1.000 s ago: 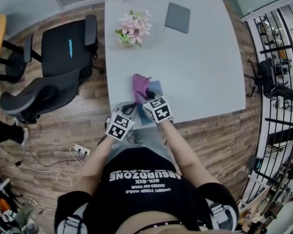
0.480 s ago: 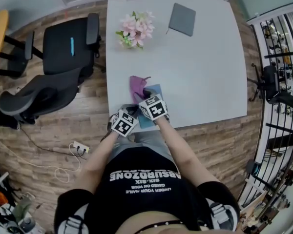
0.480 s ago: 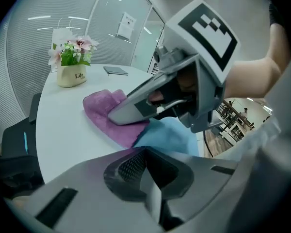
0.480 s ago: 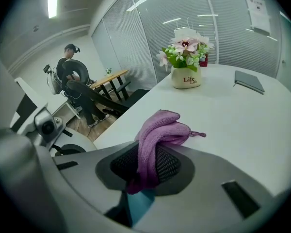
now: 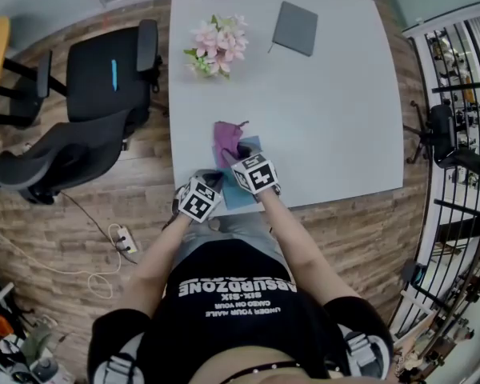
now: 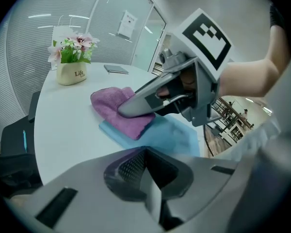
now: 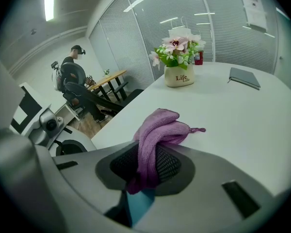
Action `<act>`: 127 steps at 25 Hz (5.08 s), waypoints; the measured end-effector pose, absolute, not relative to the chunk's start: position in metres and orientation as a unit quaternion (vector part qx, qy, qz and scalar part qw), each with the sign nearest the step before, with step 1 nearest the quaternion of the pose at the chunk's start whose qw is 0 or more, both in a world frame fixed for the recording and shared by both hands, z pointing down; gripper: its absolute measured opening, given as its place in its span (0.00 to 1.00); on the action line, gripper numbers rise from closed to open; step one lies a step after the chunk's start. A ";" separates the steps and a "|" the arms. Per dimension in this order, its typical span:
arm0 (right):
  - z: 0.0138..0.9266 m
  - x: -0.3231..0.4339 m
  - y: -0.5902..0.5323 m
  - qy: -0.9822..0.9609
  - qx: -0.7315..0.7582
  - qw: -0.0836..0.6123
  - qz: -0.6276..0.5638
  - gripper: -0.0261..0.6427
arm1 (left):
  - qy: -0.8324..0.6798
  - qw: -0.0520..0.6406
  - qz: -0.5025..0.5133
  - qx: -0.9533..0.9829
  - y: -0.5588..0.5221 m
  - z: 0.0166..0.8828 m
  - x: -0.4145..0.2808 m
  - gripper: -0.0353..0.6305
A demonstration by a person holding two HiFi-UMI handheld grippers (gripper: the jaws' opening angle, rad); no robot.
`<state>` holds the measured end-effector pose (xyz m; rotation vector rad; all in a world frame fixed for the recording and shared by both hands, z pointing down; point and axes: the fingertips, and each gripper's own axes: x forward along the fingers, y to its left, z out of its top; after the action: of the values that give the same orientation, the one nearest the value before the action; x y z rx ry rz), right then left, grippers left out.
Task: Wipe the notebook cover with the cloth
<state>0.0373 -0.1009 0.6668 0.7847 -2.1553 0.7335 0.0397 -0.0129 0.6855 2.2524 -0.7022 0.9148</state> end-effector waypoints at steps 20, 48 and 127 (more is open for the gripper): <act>0.666 0.122 -0.124 -0.803 0.381 0.346 0.300 0.18 | -0.259 0.299 0.348 0.850 -0.012 0.686 0.040 0.08; 0.666 0.162 -0.087 -0.794 0.401 0.323 0.324 0.18 | -0.254 0.299 0.350 0.851 -0.013 0.686 0.041 0.08; 0.673 0.063 0.013 -0.824 0.286 0.324 0.366 0.17 | -0.241 0.300 0.325 0.864 -0.013 0.688 0.040 0.08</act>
<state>0.0632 0.0132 0.6727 0.7512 -2.1618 0.9614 0.0403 -0.0132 0.6876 2.2932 -0.6393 0.8619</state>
